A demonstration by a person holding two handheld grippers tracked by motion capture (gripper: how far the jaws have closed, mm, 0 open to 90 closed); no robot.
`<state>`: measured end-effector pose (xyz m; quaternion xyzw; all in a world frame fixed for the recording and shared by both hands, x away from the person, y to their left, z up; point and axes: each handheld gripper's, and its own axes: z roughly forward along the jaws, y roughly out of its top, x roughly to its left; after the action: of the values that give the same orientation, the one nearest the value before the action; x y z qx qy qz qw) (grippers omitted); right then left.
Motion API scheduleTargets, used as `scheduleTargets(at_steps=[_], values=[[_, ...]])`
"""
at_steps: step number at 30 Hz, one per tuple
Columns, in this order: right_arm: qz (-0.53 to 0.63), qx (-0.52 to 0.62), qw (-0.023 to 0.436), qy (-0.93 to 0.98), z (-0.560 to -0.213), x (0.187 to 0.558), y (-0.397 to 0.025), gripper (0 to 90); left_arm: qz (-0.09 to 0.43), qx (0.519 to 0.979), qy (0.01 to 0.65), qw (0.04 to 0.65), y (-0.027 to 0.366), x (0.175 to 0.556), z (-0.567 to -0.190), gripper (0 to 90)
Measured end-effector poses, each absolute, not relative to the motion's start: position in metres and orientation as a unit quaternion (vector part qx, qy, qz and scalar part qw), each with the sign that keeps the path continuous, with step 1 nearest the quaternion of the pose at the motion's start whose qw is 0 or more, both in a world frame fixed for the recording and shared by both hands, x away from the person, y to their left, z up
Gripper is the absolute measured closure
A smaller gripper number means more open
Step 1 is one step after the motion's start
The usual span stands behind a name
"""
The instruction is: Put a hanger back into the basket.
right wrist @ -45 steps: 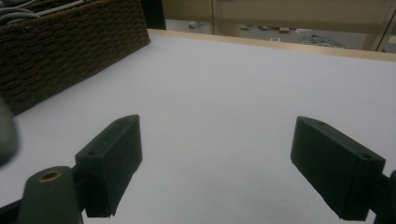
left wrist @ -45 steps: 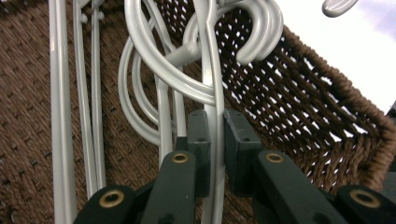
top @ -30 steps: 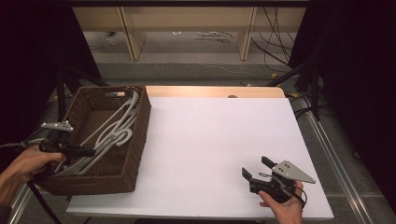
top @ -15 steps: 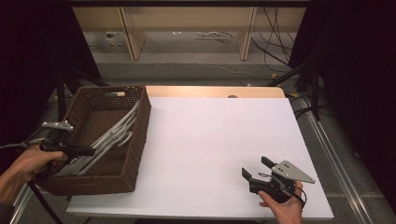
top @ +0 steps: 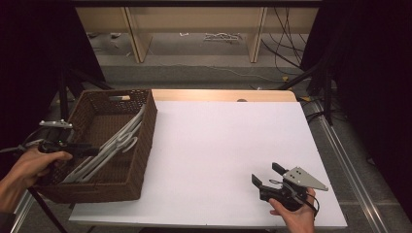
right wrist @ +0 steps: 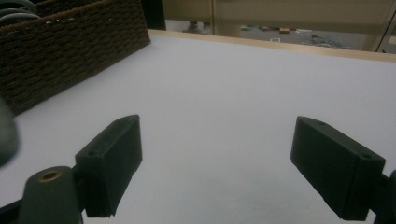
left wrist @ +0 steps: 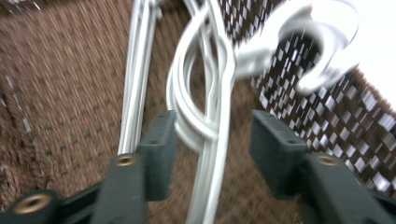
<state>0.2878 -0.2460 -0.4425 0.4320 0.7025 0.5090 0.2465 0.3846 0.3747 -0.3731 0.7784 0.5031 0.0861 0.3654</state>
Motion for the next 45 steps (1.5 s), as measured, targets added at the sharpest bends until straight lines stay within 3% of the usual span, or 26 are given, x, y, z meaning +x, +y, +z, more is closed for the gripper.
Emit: scheduleTargets(at_steps=[12,17,29,45], values=[[0.516,0.431,0.236,0.701,-0.442,0.287,-0.246,17.5,0.167,0.707,0.495,0.478,0.325,0.359,-0.344,27.9],[0.519,0.427,0.243,0.699,-0.442,0.288,-0.245,17.5,0.176,0.679,0.483,0.524,0.302,0.35,-0.337,19.4],[0.522,0.422,0.243,0.7,-0.441,0.286,-0.244,16.9,0.17,0.665,0.429,0.587,0.249,0.333,-0.342,16.4],[0.521,0.414,0.236,0.708,-0.44,0.283,-0.238,16.2,0.181,0.702,0.356,0.59,0.183,0.308,-0.364,16.3]])
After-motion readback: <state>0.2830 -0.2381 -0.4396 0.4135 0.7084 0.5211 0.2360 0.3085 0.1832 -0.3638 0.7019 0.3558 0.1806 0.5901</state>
